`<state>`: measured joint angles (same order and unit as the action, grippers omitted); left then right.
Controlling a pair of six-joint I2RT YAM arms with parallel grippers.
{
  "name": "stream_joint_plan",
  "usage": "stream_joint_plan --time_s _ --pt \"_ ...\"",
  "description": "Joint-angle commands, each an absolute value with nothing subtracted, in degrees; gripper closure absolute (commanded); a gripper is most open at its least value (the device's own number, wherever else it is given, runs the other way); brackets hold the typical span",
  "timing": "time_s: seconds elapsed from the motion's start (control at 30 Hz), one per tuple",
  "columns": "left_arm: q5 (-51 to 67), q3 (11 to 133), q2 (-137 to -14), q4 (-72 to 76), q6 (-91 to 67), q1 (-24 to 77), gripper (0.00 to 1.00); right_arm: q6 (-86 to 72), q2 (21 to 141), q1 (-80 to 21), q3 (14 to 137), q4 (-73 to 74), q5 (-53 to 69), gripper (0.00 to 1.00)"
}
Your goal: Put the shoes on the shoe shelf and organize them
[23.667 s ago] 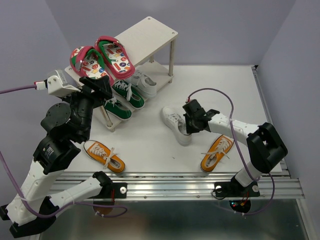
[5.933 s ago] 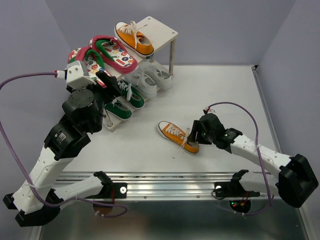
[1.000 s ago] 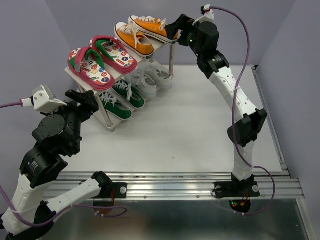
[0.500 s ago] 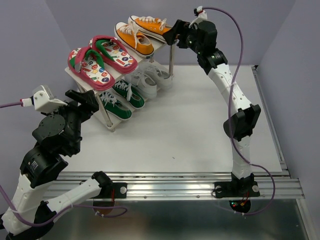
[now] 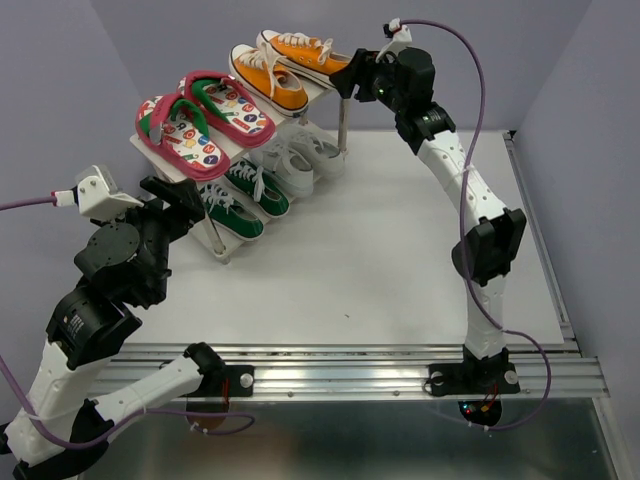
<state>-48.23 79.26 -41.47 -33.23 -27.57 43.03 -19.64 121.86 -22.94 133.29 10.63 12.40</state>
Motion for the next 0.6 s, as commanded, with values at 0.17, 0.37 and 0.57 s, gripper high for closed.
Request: stream_joint_plan --time_s 0.17,0.37,0.57 --pt "-48.9 79.6 -41.9 -31.2 -28.1 42.9 0.18 -8.8 110.0 -26.5 115.8 -8.4 -1.6 0.57" --pt "-48.8 79.5 -42.0 -31.1 -28.1 42.9 0.18 -3.9 111.8 -29.3 116.9 -8.7 -9.7 0.57" --pt "-48.7 79.5 -41.7 -31.5 -28.4 42.9 0.18 -4.9 116.8 -29.8 125.1 -5.4 -7.3 0.44"
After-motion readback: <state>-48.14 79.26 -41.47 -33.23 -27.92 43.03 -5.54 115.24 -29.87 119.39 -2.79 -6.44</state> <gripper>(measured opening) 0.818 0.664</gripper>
